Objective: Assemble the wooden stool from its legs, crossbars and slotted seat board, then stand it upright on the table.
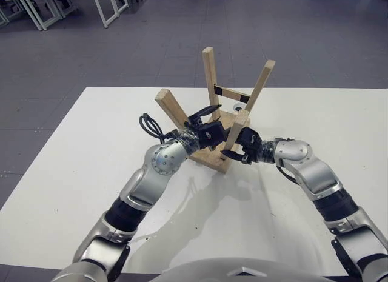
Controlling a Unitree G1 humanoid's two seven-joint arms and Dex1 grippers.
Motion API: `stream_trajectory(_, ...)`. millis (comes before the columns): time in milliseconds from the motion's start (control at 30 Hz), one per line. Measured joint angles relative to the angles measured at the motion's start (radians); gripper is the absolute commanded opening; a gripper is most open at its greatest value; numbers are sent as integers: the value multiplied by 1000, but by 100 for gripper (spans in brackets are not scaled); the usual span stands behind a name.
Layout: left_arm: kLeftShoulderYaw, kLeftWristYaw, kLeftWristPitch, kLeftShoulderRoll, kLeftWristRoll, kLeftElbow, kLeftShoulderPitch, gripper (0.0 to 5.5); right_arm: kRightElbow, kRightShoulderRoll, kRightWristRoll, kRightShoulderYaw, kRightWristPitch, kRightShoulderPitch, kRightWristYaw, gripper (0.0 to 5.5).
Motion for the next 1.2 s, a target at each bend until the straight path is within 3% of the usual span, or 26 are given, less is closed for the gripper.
stream_trajectory(100,100,113,-129,-38,-3,-69,-49,341,-63,18,16,-19,108,3,-30,202)
stream_trajectory(233,246,244,-195,-40,64,-132,-63,341,-130,42,17,-42,185,73,-94,287)
stream_trajectory(333,282,264,-198,-31,86,-109,-61,341,-198,44,22,-75,181,94,-114,343)
stream_trajectory(433,310,274,-205,-26,94,-83,-46,341,-321,45,71,-156,171,115,-119,343)
stream_trajectory(600,354,316,-272,-22,102,-67,-24,341,-589,-21,467,-464,299,67,-45,343)
stream_trajectory(700,368,329,-306,-13,102,-44,-8,341,-566,-78,808,-651,394,-164,-111,343)
stream_trajectory(767,394,353,-308,-15,107,-37,-1,341,-474,-22,914,-684,395,-338,-232,343)
stream_trajectory(900,512,428,-257,-22,95,-21,2,341,-297,118,911,-636,335,-534,-379,343)
stream_trajectory(1000,624,457,-212,-7,53,25,13,341,-257,130,811,-485,332,-418,-323,343)
stream_trajectory(1100,638,461,-189,-6,30,53,27,341,-192,131,634,-265,264,-224,-240,343)
stream_trajectory(1200,623,461,-168,-33,14,53,45,341,-114,126,491,-180,146,-237,-190,343)
